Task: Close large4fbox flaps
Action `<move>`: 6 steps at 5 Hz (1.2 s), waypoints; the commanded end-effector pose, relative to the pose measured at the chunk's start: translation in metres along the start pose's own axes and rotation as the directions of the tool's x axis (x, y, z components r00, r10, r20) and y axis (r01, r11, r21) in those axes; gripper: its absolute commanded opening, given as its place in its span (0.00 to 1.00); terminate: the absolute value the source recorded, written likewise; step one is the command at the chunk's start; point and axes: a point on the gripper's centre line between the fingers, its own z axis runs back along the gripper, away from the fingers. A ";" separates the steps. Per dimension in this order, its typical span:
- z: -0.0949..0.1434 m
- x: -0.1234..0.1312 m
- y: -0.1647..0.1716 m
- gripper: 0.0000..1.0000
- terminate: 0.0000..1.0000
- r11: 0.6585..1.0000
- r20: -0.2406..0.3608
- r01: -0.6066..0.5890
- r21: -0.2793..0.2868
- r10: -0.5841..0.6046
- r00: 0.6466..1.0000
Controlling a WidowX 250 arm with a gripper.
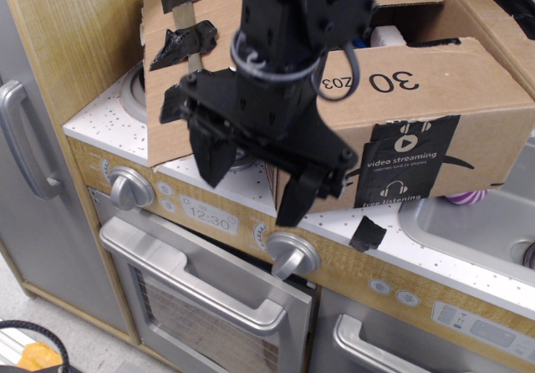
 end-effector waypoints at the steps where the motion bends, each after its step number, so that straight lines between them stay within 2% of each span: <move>1: -0.039 0.004 0.013 1.00 0.00 0.998 0.104 0.019 -0.053 -0.013 0.994; 2: -0.057 0.008 0.023 1.00 0.00 0.999 0.157 0.037 -0.037 -0.031 0.987; 3: -0.074 0.010 0.037 1.00 0.00 1.000 0.171 0.002 0.019 -0.005 0.985; 4: -0.085 0.008 0.052 1.00 0.00 0.993 0.213 -0.026 0.118 0.000 0.977; 5: -0.082 0.012 0.064 1.00 0.00 0.974 0.253 -0.006 0.226 -0.053 0.966; 6: -0.069 0.020 0.073 1.00 0.00 0.939 0.285 0.041 0.343 -0.145 0.947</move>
